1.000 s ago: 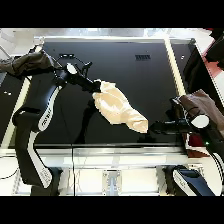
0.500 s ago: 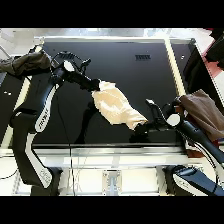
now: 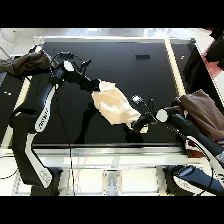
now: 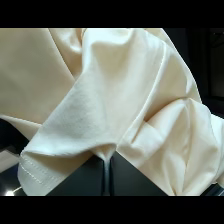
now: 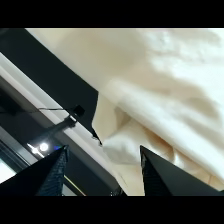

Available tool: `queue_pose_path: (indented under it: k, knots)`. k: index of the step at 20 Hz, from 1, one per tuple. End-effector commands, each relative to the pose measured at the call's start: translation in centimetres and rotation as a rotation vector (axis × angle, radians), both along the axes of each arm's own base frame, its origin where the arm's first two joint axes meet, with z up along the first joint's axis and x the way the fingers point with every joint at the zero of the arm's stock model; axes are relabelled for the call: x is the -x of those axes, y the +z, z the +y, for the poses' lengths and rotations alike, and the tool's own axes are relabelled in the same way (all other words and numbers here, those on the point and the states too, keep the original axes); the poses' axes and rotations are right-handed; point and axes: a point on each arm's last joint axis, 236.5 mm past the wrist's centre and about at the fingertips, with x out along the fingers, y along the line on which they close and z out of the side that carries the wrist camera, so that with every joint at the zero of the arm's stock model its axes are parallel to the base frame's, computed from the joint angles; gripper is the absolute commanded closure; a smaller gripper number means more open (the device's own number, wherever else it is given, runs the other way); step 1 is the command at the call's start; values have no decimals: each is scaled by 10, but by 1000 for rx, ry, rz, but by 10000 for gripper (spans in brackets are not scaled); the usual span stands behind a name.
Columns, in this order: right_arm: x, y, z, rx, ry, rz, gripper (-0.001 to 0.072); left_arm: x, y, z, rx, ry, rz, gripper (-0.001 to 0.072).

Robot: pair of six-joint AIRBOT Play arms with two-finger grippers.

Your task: Fold the shirts.

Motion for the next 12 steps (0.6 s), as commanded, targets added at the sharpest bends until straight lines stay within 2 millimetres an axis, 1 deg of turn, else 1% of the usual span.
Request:
queue_pose_path:
  k: [1, 2, 3, 6, 9, 10, 11, 12]
  knots:
    - [1, -12, -3, 39, 22, 29, 181, 3, 0, 0, -1, -8, 10, 695]
    - [0, -13, -3, 41, 23, 27, 154, 4, 0, 0, -2, -9, 12, 695]
    - [-1, -14, -6, 57, 29, 20, 154, 4, 0, 0, -1, -9, 12, 695]
    - [-7, -23, -24, 149, 71, -9, 154, 4, 0, 0, -1, -10, 12, 695]
    - [-7, -34, -32, 195, 91, 5, 172, 4, 0, 0, -1, -10, 12, 695]
    - [-8, -37, -36, 213, 100, 2, 317, 4, 0, 0, -2, -10, 12, 695]
    - [-10, -38, -39, 231, 109, -6, 560, 4, 0, 0, -2, -9, 12, 695]
    - [-12, -37, -41, 240, 112, -14, 680, 3, 1, 1, -1, -8, 10, 695]
